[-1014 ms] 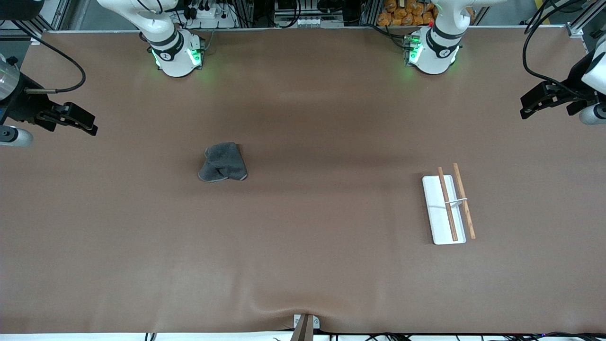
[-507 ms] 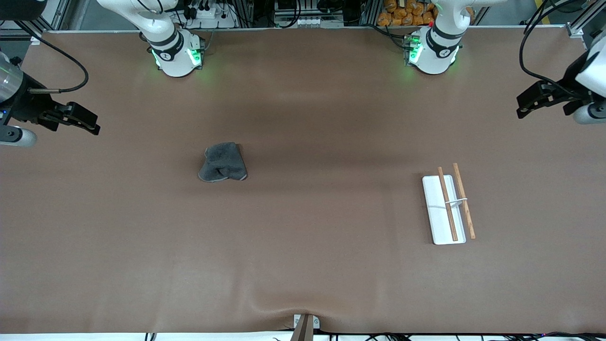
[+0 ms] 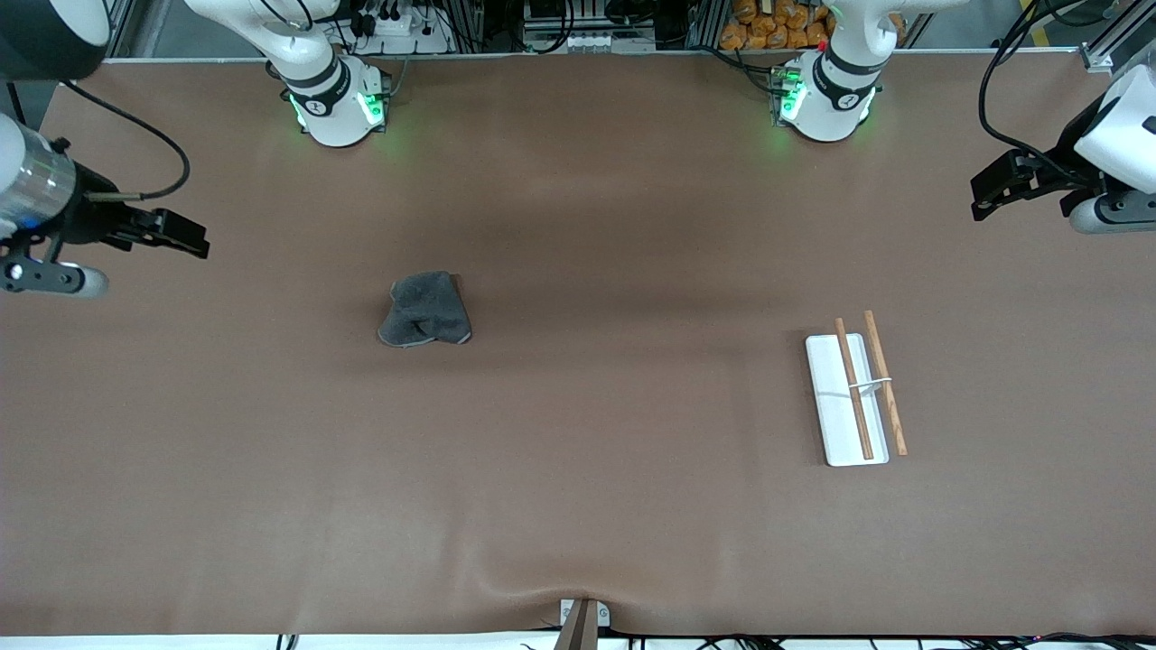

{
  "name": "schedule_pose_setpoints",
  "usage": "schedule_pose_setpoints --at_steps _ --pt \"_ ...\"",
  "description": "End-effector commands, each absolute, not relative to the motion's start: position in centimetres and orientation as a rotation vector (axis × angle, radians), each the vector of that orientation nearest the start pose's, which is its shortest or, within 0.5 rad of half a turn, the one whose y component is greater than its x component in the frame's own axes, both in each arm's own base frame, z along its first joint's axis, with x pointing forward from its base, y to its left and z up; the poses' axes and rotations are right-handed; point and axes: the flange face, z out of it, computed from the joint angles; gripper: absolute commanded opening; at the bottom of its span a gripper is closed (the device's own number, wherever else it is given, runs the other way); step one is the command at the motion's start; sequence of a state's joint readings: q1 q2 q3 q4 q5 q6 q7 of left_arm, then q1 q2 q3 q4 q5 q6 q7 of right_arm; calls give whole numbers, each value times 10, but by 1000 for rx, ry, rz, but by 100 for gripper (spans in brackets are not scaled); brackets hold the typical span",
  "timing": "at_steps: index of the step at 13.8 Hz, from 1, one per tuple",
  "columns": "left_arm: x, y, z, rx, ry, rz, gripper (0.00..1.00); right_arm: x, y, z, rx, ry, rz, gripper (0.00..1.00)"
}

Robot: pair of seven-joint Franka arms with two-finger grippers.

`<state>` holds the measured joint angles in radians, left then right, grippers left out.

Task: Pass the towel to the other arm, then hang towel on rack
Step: 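Reach the right gripper down toward the grey towel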

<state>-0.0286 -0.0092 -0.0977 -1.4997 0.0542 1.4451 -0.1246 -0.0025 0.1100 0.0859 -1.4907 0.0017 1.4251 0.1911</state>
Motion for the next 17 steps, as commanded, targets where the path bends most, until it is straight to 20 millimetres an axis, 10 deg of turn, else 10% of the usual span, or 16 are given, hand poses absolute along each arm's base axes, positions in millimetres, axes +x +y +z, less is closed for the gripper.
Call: schedule_pose_setpoints --at_steps 1,17 --pt "531 -62 653 -3090 2 72 100 581 55 554 -3078 174 377 100" --pt "546 -50 638 -3102 -63 65 100 589 104 291 -2952 673 405 100"
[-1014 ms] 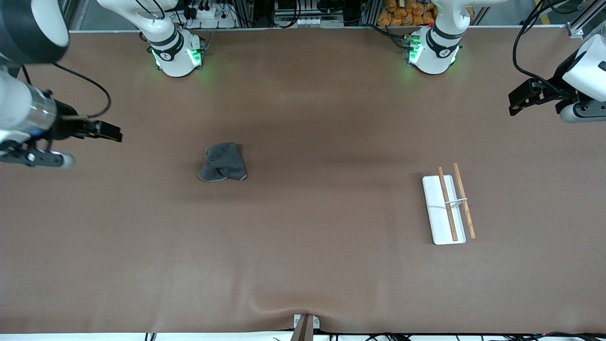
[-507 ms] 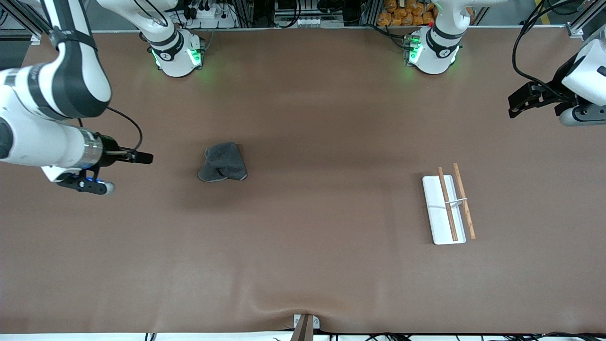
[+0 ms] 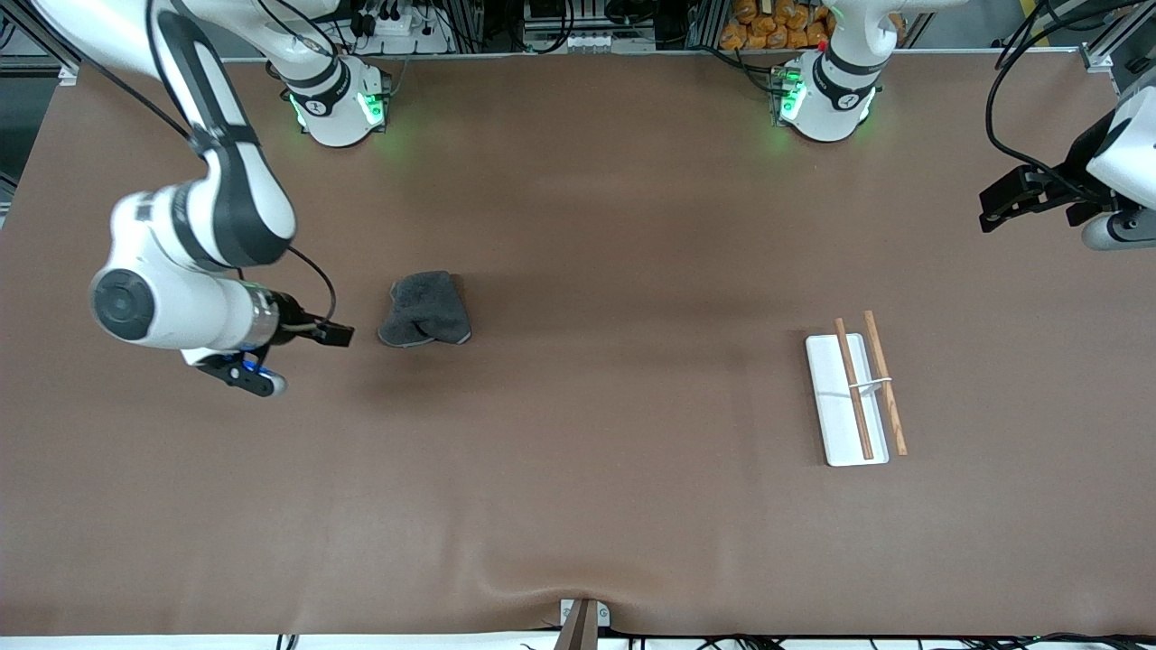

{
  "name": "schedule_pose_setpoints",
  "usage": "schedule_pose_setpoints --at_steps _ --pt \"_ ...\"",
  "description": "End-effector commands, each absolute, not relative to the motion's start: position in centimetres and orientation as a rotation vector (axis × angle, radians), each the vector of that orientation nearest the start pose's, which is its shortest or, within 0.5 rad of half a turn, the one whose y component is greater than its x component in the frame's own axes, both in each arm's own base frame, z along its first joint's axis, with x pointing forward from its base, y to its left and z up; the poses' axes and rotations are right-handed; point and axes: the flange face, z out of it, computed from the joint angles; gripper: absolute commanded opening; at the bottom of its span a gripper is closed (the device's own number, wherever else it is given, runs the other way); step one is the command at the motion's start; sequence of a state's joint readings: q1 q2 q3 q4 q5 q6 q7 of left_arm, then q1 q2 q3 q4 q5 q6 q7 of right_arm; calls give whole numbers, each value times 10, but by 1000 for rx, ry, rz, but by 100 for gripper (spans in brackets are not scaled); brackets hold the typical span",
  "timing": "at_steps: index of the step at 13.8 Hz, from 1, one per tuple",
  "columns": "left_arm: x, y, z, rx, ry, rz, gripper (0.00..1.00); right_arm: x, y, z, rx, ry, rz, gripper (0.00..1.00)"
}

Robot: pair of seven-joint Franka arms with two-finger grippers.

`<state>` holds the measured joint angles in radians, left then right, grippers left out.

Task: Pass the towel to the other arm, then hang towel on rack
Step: 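Reach the right gripper down toward the grey towel, then close the right gripper on the grey towel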

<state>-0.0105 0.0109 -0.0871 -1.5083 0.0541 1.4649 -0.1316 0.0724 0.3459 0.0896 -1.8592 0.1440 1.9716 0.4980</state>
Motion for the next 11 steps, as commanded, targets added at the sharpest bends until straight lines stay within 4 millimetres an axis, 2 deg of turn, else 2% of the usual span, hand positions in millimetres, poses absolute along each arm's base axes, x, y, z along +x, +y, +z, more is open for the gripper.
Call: schedule_pose_setpoints --at_steps 1,3,6,11 --pt "545 -50 639 -3102 -59 65 100 587 113 277 -2938 677 440 100" --pt "543 -56 641 -3101 -45 64 100 585 129 260 -2915 690 465 100" --pt "542 -55 641 -3101 -45 69 100 575 127 233 -2915 715 448 98" --pt "541 -55 642 -3101 -45 69 100 561 133 212 -2896 742 524 92"
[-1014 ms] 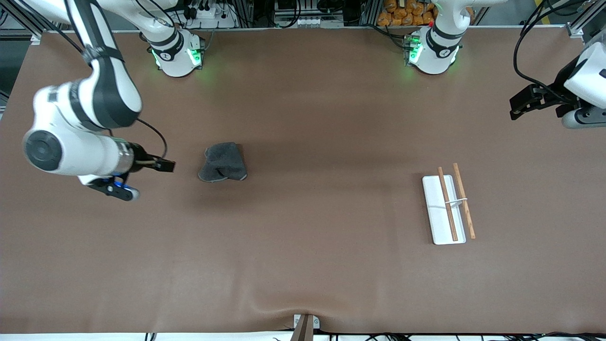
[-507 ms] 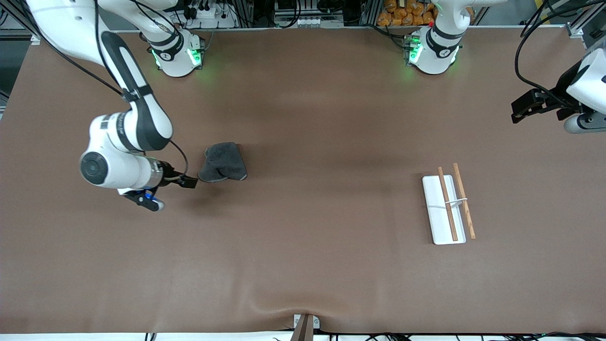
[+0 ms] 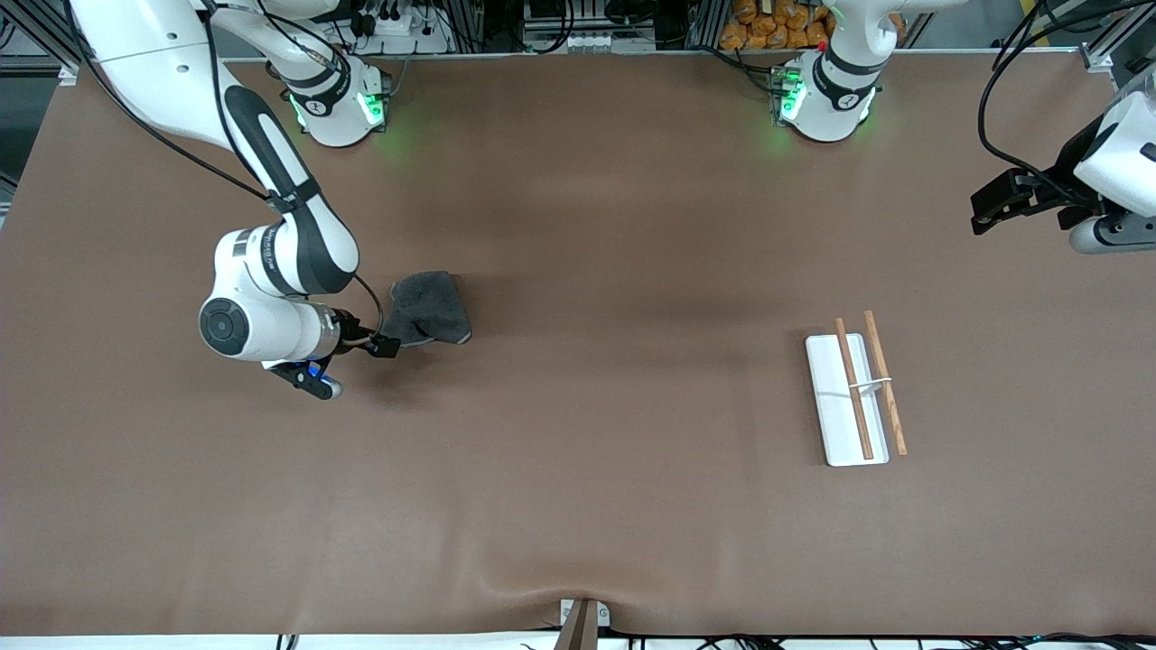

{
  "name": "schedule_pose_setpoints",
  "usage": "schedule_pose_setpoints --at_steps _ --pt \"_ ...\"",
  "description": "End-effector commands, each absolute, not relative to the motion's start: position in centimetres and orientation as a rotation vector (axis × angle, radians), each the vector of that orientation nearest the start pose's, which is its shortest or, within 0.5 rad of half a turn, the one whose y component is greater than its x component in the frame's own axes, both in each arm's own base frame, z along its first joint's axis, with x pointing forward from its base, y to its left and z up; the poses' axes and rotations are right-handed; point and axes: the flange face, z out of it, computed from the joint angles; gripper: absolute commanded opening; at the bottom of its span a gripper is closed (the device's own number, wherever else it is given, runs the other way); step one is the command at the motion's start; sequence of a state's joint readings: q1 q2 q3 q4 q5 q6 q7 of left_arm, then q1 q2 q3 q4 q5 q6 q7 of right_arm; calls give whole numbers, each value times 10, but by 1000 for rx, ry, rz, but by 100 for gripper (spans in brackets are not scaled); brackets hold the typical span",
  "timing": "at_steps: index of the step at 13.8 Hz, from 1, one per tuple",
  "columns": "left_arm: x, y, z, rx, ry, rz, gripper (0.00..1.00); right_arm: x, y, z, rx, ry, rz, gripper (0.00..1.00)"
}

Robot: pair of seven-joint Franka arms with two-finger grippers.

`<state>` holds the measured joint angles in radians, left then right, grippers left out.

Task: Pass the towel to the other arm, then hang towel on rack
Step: 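Close the right gripper on the grey towel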

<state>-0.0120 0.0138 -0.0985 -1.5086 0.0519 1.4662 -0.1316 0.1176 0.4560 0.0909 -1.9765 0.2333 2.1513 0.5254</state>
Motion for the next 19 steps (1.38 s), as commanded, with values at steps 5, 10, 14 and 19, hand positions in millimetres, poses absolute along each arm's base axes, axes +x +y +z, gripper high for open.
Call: schedule_pose_setpoints --at_steps 5,10,14,19 --pt "540 -53 642 -3100 -47 81 100 559 136 198 -2860 773 556 52" --pt "536 -52 646 -3134 -60 88 100 559 139 199 -2862 770 545 6" --pt "538 -52 640 -3134 -60 106 100 563 143 211 -2853 787 531 0" --pt "539 -52 638 -3136 -60 106 100 584 204 272 -2804 994 591 0"
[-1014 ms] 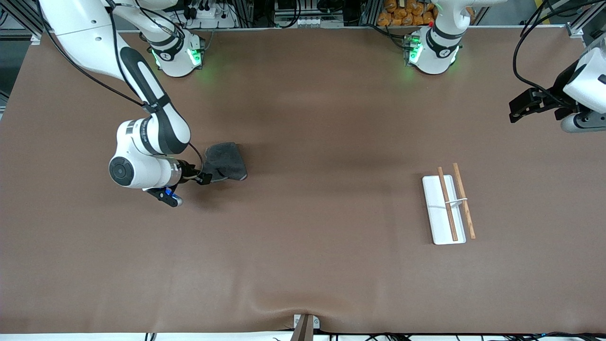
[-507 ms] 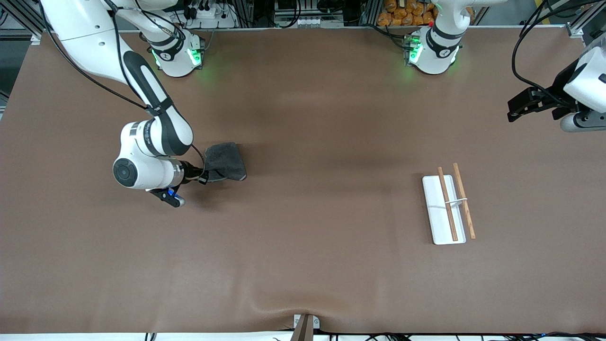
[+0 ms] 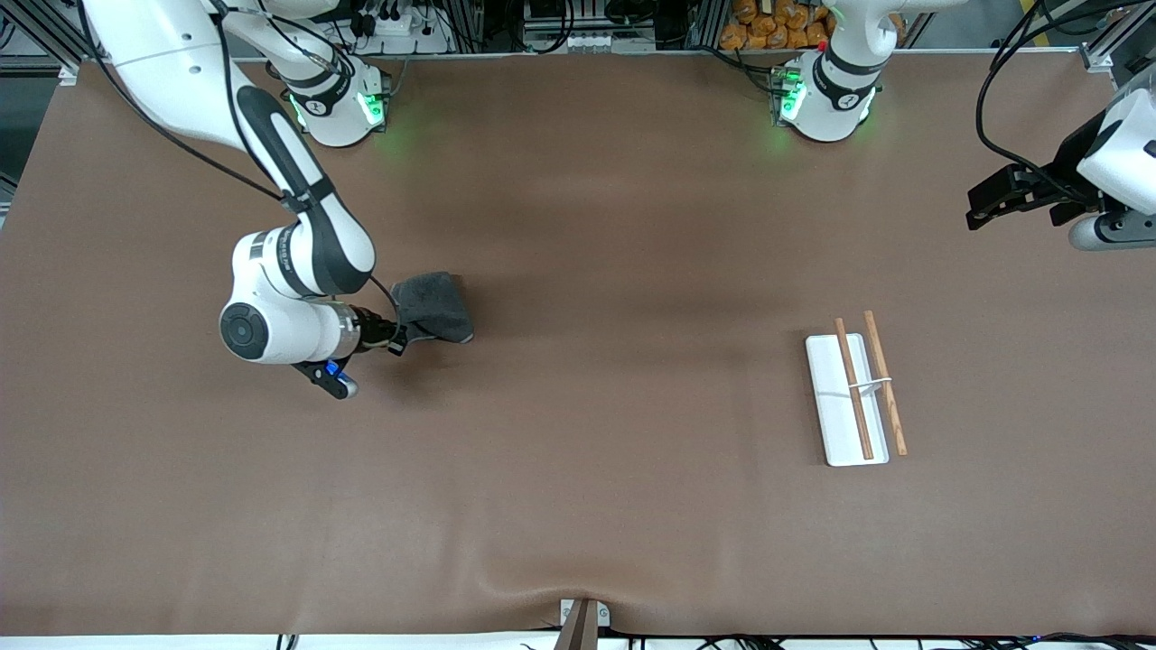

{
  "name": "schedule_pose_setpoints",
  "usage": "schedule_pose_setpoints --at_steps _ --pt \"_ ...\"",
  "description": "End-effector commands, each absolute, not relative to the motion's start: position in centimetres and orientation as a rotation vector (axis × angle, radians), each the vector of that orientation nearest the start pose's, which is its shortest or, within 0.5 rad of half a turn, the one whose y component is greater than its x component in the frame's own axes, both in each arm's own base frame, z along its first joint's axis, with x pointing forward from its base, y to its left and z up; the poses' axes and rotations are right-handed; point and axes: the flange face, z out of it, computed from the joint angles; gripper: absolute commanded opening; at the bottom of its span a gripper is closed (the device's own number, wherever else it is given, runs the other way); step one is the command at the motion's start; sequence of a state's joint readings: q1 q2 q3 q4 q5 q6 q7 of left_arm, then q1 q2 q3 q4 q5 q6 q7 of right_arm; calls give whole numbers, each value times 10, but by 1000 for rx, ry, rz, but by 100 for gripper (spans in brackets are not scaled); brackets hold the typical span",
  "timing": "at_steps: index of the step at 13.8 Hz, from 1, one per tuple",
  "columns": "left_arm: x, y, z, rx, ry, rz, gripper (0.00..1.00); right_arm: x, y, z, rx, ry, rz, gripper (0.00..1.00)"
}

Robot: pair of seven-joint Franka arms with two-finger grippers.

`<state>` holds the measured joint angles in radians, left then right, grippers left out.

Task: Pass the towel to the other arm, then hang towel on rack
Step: 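Close the right gripper on the grey towel, then lift the towel with the right gripper while the left gripper approaches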

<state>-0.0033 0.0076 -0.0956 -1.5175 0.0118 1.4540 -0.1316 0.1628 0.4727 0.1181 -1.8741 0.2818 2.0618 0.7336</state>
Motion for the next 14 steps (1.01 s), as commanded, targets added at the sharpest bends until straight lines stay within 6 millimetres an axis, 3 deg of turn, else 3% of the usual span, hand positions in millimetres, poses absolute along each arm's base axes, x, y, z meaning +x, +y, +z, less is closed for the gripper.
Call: schedule_pose_setpoints --at_steps 1,2,4,7,10,14 --pt "539 -52 638 -3136 -60 106 100 587 216 280 -2793 1031 576 0" --pt "539 -52 638 -3136 -60 106 100 593 220 291 -2773 1075 558 0" --pt "539 -52 639 -3136 -62 104 100 594 254 323 -2694 1150 632 0" --pt "539 -61 640 -3180 -93 110 100 598 274 365 -2637 1236 685 0" --pt "542 -69 641 -3235 -199 117 100 594 310 417 -2496 1345 805 0" --pt "551 -88 633 -3321 -295 146 100 572 378 475 -2401 1519 794 0"
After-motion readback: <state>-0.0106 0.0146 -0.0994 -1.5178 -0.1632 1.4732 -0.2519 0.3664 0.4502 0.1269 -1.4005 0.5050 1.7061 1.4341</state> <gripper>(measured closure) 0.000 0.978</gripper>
